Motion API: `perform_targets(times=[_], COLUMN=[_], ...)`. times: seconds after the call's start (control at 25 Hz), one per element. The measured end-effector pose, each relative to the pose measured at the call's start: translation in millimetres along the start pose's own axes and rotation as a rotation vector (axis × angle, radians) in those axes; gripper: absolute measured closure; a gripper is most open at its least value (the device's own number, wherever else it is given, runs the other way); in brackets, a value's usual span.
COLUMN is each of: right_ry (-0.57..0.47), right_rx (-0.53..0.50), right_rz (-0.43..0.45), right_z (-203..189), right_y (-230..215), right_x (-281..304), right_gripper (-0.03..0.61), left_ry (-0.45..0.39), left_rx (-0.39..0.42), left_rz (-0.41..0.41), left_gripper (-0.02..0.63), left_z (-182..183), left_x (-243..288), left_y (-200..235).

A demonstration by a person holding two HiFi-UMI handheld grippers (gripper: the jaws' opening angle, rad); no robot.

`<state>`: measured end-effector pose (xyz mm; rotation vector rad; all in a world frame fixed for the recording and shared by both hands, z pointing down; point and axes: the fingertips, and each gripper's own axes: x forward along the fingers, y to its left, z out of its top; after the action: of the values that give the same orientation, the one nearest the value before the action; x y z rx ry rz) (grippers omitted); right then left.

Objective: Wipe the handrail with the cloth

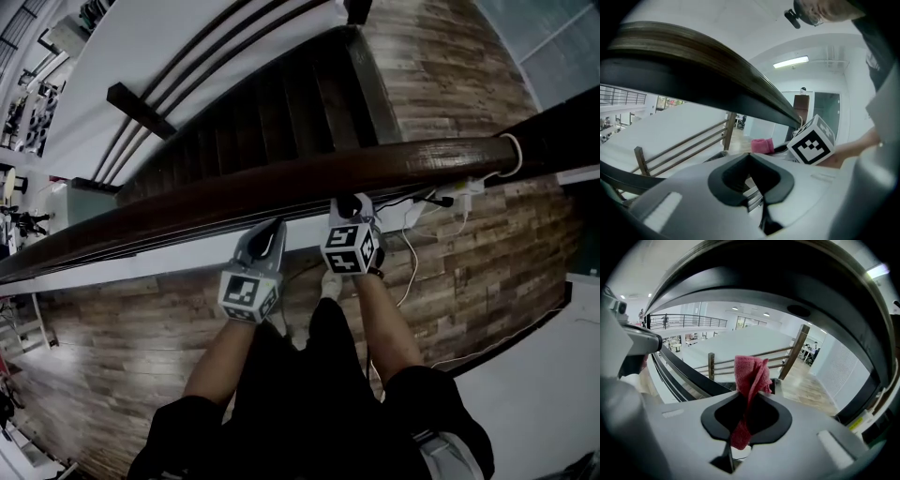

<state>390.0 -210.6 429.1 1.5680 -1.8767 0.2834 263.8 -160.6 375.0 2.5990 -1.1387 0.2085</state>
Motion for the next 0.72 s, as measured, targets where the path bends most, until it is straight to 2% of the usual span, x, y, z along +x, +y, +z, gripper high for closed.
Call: perform_targets(times=[0.72], right_ry=[0.006], right_rx=[-0.059], right_rz=[0.098], right_z=[27.2], right_y=[70.2], right_x=[8.8], right_gripper=[0.538], left_ry=[-0.025], left_rx=[-0.049], left_rz=[0.136], left_gripper=[0.614], left_z=[-5.6], left_x=[-57.7], left_y=[63.7])
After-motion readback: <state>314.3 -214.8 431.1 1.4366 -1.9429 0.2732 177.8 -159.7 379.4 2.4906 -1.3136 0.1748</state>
